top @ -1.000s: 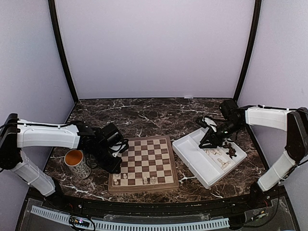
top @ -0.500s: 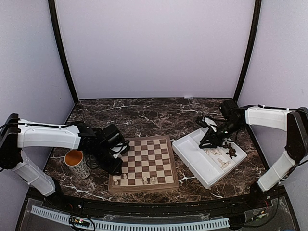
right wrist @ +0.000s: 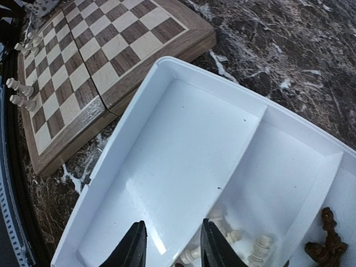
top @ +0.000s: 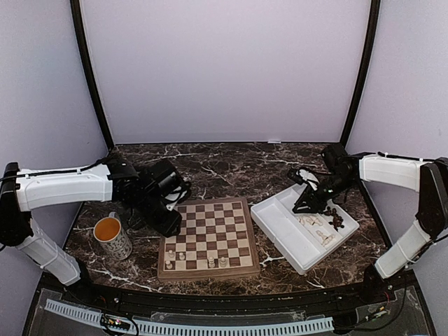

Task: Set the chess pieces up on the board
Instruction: Place the pawn on a2, then pick up the pawn from the storage box.

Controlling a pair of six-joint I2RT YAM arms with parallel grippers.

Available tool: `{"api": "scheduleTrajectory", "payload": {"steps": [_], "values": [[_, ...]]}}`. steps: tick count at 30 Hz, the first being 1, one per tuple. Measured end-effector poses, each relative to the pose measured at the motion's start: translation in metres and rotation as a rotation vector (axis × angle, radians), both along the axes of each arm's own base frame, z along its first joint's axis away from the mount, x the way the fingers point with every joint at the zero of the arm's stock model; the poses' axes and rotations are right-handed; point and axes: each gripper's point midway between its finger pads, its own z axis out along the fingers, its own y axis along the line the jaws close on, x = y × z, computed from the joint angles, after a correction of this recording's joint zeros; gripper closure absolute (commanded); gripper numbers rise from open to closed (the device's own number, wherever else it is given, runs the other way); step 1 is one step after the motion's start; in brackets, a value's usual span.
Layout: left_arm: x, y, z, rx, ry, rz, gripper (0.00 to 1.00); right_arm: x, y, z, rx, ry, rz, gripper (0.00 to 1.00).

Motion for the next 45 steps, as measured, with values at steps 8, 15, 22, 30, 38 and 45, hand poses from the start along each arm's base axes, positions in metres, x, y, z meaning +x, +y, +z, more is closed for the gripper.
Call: {"api": "scheduleTrajectory", "payload": {"steps": [8, 15, 22, 30, 38, 45], "values": [[0.071, -0.050, 0.093, -0.174, -0.368, -0.039, 0.61, 0.023, -0.053, 0.000, -0.162, -0.081, -0.141, 0.74], [0.110, -0.103, 0.125, -0.367, -0.538, -0.044, 0.61, 0.005, -0.072, -0.012, -0.284, -0.079, -0.147, 0.79], [0.122, -0.131, 0.106, -0.399, -0.514, -0.066, 0.61, -0.014, -0.068, -0.036, -0.379, -0.052, -0.096, 0.79], [0.122, -0.134, 0.108, -0.425, -0.508, -0.059, 0.61, -0.005, -0.075, -0.053, -0.458, -0.051, -0.129, 0.76], [0.121, -0.137, 0.109, -0.444, -0.500, -0.065, 0.61, -0.002, -0.077, -0.062, -0.480, -0.040, -0.134, 0.73], [0.120, -0.138, 0.109, -0.449, -0.497, -0.067, 0.61, 0.001, -0.073, -0.063, -0.468, -0.034, -0.146, 0.70]]}}
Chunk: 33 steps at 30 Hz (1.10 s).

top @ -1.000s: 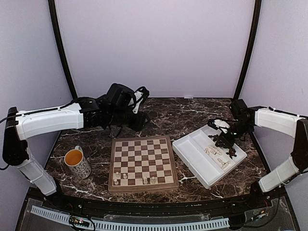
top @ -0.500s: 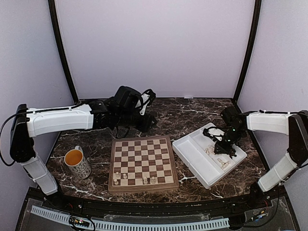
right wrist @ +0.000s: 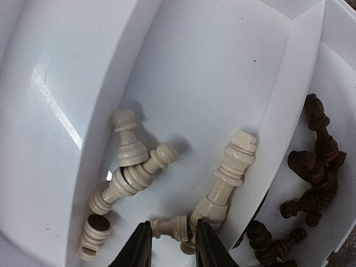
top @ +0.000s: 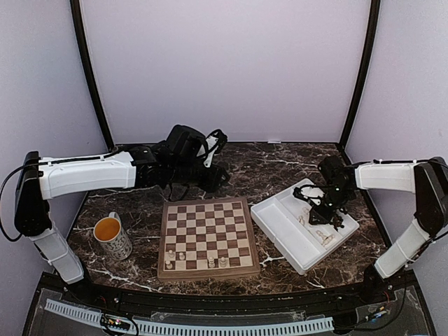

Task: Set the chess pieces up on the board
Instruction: Pick up the pawn from the storage box.

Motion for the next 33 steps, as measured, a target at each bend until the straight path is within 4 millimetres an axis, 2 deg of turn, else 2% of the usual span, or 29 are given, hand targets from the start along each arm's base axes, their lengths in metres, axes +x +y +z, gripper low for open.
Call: {"api": "scheduleTrajectory", "payload": {"steps": [10, 17, 26, 30, 33], "values": [[-0.002, -0.002, 0.000, -0.013, 0.014, -0.005, 0.61, 0.004, 0.009, -0.007, 0.005, 0.006, 0.019, 0.71], [-0.002, -0.002, 0.000, -0.015, 0.016, -0.005, 0.61, -0.010, 0.004, -0.011, -0.019, 0.057, 0.033, 0.66], [-0.003, -0.002, -0.005, -0.017, 0.022, -0.006, 0.61, -0.028, 0.000, -0.006, -0.025, 0.113, 0.062, 0.58], [-0.004, -0.001, -0.009, -0.015, 0.029, -0.007, 0.61, -0.035, 0.000, -0.005, -0.026, 0.138, 0.088, 0.58], [-0.006, -0.001, -0.012, -0.014, 0.036, -0.012, 0.61, -0.039, -0.001, -0.005, -0.030, 0.151, 0.106, 0.63]]}}
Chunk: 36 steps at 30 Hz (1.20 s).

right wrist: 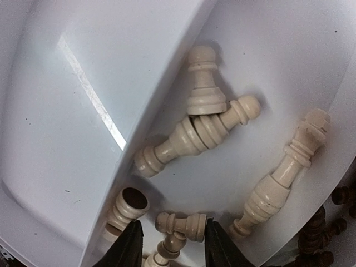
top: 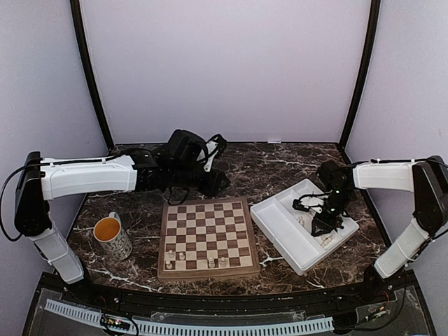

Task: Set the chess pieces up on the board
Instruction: Pick up the pawn from the storage box.

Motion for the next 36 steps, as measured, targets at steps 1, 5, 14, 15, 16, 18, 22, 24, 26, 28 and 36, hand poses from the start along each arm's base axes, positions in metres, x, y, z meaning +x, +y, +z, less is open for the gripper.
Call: {"api": "scheduleTrajectory", "payload": {"steps": [1, 5, 14, 15, 16, 18, 22, 24, 26, 28, 36], "values": [[0.000, 0.000, -0.001, -0.001, 0.001, -0.002, 0.61, -0.001, 0.000, 0.000, -0.002, 0.002, 0.005, 0.65], [-0.002, 0.000, -0.005, -0.001, 0.009, -0.005, 0.61, -0.004, -0.001, -0.001, -0.006, 0.013, 0.021, 0.71], [-0.004, 0.000, -0.010, -0.011, 0.026, -0.003, 0.61, 0.000, -0.002, -0.002, -0.013, -0.007, 0.034, 0.86], [-0.004, -0.001, -0.009, -0.014, 0.027, -0.004, 0.61, 0.001, -0.002, -0.002, -0.014, -0.011, 0.033, 0.86], [-0.005, -0.001, -0.009, -0.016, 0.029, -0.007, 0.61, 0.001, -0.002, -0.003, -0.015, -0.009, 0.031, 0.86], [-0.005, -0.002, -0.008, -0.025, 0.031, -0.009, 0.61, 0.002, -0.002, -0.003, -0.013, -0.009, 0.027, 0.87], [-0.007, -0.007, -0.005, -0.045, 0.032, -0.029, 0.61, 0.002, -0.001, 0.005, 0.025, -0.007, 0.000, 0.88], [-0.008, -0.010, -0.002, -0.063, 0.034, -0.047, 0.61, 0.005, 0.001, 0.016, 0.067, -0.005, -0.022, 0.89], [-0.010, -0.015, 0.002, -0.083, 0.028, -0.069, 0.61, 0.014, 0.006, 0.030, 0.124, -0.019, -0.050, 0.90], [-0.013, -0.022, 0.007, -0.105, 0.012, -0.097, 0.61, 0.024, 0.008, 0.043, 0.177, -0.036, -0.077, 0.91], [-0.031, -0.059, 0.028, -0.196, -0.083, -0.222, 0.62, 0.026, 0.013, 0.065, 0.332, 0.016, -0.155, 0.91]]}}
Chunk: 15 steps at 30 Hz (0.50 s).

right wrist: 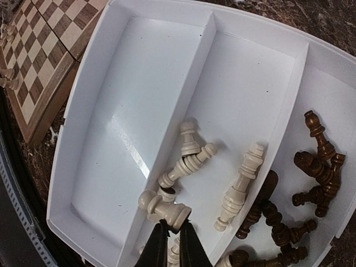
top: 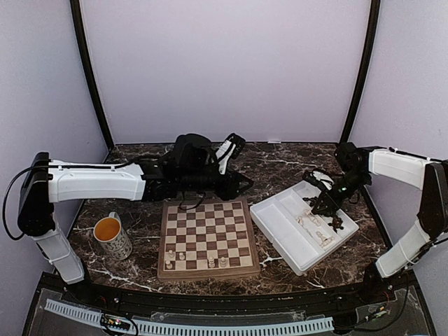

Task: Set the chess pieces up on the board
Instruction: Pick up the pawn from the storage box.

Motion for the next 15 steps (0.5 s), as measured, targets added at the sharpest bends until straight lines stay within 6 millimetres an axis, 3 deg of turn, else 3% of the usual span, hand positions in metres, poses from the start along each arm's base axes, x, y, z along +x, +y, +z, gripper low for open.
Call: {"api": "scheduleTrajectory", "payload": {"steps": [3, 11, 15], "values": [[-0.003, -0.019, -0.007, -0.032, -0.008, -0.036, 0.64, -0.001, 0.007, 0.010, 0.066, 0.020, -0.008, 0.91], [-0.011, -0.085, -0.056, -0.059, 0.027, -0.125, 0.63, -0.003, 0.029, 0.033, 0.230, 0.062, -0.002, 0.91], [-0.017, -0.109, -0.060, -0.082, 0.015, -0.157, 0.63, -0.005, 0.036, 0.041, 0.290, 0.092, 0.005, 0.91]]}}
